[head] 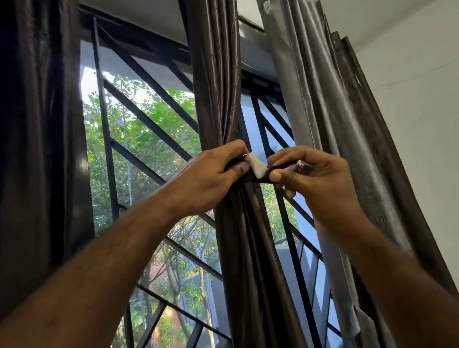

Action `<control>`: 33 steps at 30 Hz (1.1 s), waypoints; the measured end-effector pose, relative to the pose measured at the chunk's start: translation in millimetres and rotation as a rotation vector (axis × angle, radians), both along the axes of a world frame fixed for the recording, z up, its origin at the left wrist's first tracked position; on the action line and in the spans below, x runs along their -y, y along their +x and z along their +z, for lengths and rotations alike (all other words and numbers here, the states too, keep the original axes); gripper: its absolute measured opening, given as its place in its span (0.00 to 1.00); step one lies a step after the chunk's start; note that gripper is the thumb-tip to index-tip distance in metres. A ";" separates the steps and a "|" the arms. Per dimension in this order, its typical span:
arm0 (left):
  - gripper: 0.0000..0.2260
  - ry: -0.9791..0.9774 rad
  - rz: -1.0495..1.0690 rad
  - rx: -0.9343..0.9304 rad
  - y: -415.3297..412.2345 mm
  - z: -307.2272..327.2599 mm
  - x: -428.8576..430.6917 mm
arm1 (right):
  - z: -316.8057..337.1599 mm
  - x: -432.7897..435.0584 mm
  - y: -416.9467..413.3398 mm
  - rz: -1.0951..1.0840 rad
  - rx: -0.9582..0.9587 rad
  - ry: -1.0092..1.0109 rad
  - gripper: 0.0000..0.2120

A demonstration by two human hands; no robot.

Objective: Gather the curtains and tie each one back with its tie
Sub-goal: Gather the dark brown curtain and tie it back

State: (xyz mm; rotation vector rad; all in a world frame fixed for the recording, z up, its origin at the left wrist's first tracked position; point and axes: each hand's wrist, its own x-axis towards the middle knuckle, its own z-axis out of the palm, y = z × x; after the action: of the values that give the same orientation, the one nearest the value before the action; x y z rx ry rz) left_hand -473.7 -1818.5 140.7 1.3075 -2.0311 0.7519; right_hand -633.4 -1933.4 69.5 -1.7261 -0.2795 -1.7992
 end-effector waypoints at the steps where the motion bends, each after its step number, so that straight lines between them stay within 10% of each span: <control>1: 0.09 0.003 0.001 -0.006 0.5 0.2 0.0 | 1.8 0.2 -4.8 -0.018 -0.044 -0.029 0.09; 18: 0.11 -0.116 -0.008 -0.086 -7.0 -3.5 8.1 | 7.5 -34.2 32.8 -0.742 0.119 -0.099 0.08; 25: 0.10 -0.160 0.006 -0.119 -3.3 -3.2 4.4 | 13.9 -17.6 17.0 0.230 -0.115 0.196 0.09; 33: 0.08 -0.178 0.041 -0.099 -7.6 -1.4 5.7 | 26.6 -7.4 14.6 0.206 -0.143 0.170 0.15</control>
State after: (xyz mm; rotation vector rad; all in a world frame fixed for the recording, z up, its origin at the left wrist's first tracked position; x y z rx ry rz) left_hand -481.3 -1824.2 139.3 1.2624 -1.8206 0.8487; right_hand -618.8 -1926.0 96.1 -1.6334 -0.2278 -1.5006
